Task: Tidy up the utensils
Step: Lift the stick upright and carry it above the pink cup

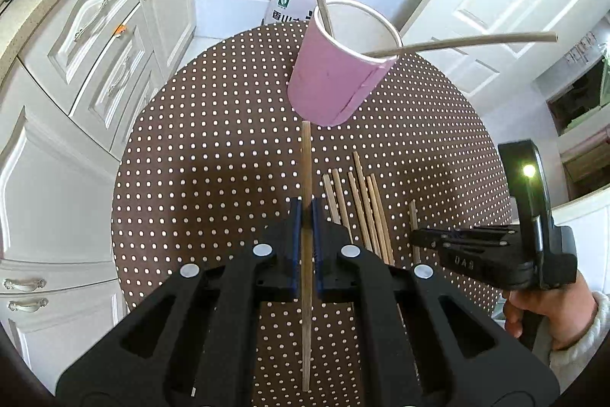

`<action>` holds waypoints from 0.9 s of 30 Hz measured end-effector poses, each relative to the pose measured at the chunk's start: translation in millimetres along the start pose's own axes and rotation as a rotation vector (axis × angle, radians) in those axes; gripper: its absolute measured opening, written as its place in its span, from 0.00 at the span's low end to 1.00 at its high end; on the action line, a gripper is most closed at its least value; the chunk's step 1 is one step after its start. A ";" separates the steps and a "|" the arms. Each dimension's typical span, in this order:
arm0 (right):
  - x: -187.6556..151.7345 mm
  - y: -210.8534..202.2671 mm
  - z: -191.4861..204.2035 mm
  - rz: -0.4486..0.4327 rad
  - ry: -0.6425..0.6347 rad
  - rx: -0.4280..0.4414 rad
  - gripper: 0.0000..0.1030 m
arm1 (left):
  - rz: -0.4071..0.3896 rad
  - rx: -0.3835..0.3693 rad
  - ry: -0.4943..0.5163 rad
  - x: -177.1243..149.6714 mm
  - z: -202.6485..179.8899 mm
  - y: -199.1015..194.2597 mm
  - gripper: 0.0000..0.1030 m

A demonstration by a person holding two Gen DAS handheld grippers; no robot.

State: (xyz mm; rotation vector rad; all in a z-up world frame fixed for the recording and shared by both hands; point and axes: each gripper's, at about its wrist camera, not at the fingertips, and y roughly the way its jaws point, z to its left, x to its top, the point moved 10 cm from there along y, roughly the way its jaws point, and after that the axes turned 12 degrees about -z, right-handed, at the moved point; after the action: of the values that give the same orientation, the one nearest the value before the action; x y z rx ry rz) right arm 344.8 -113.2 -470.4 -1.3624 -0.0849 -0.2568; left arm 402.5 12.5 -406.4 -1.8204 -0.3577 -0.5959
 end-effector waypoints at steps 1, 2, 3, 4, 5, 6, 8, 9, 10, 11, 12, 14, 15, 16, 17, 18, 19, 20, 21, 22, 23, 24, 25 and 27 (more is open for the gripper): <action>1.5 0.8 0.9 -0.004 -0.010 -0.011 0.06 | 0.004 0.001 0.001 -1.5 0.1 0.2 0.06; 2.9 1.2 1.5 -0.006 -0.018 -0.021 0.06 | 0.008 0.003 0.002 -2.9 1.0 1.3 0.06; 4.2 2.8 2.9 -0.008 -0.029 -0.034 0.06 | 0.011 0.006 0.002 -3.8 1.5 1.8 0.06; 6.7 3.9 4.7 -0.016 -0.048 -0.052 0.06 | 0.013 0.006 0.003 -4.3 1.7 1.5 0.06; 8.4 7.0 11.1 -0.023 -0.060 -0.060 0.06 | 0.014 0.007 0.003 -4.2 1.2 0.9 0.06; 9.9 8.0 13.0 -0.032 -0.080 -0.069 0.06 | 0.015 0.008 0.004 -3.7 1.1 0.9 0.06; 11.4 8.9 14.2 -0.038 -0.081 -0.068 0.06 | 0.014 0.006 0.007 -2.1 0.2 -0.2 0.06; 12.8 7.9 14.0 -0.048 -0.065 -0.052 0.05 | 0.013 0.004 0.009 -1.1 -0.2 -0.6 0.06; 12.9 4.8 15.0 -0.057 -0.046 -0.032 0.05 | 0.012 0.002 0.011 0.3 -1.0 -1.5 0.06; 14.6 -0.9 17.8 -0.073 -0.019 0.001 0.05 | 0.006 -0.001 0.015 2.9 -2.1 -3.7 0.06; 15.8 -6.2 21.5 -0.087 -0.005 0.023 0.05 | 0.002 -0.004 0.016 5.1 -2.7 -5.1 0.06; 26.3 -25.0 31.7 -0.139 0.000 0.070 0.05 | -0.010 -0.013 0.013 12.6 -4.3 -10.6 0.06; 31.8 -35.0 37.2 -0.164 -0.004 0.090 0.05 | -0.021 -0.017 0.013 17.5 -5.1 -14.1 0.06; 39.1 -48.0 44.6 -0.196 -0.009 0.116 0.05 | -0.030 -0.021 0.014 21.6 -5.8 -16.8 0.06; 46.9 -61.5 52.0 -0.230 -0.013 0.137 0.05 | -0.045 -0.026 0.014 29.1 -7.4 -21.9 0.06; 53.1 -71.3 57.3 -0.254 -0.016 0.152 0.05 | -0.056 -0.031 0.014 34.6 -8.3 -25.4 0.06; 60.9 -86.1 64.4 -0.288 -0.026 0.176 0.05 | -0.069 -0.038 0.014 41.4 -9.8 -30.0 0.06; 67.7 -100.6 70.8 -0.321 -0.040 0.192 0.05 | -0.085 -0.044 0.014 49.0 -11.2 -35.3 0.06; 71.5 -111.0 74.1 -0.345 -0.053 0.199 0.05 | -0.100 -0.048 0.015 55.7 -12.1 -40.2 0.06; 76.2 -124.9 78.6 -0.378 -0.077 0.203 0.05 | -0.114 -0.051 0.015 61.7 -12.7 -44.7 0.06; 81.2 -135.3 84.9 -0.405 -0.090 0.213 0.05 | -0.127 -0.054 0.013 66.9 -13.2 -48.4 0.06; 86.4 -145.5 91.6 -0.430 -0.099 0.226 0.05 | -0.147 -0.061 0.007 75.2 -14.0 -54.6 0.06; 86.9 -152.0 94.0 -0.448 -0.106 0.232 0.05 | -0.164 -0.066 -0.001 82.7 -14.1 -60.0 0.06; 94.1 -170.1 93.2 -0.487 -0.128 0.236 0.05 | -0.194 -0.073 -0.011 94.4 -15.0 -68.4 0.06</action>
State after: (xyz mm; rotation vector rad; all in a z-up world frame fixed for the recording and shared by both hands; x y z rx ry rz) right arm 405.0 -66.1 -268.8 -1.1065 -0.5421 -0.5494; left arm 441.6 15.8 -295.7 -1.8722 -0.5307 -0.7412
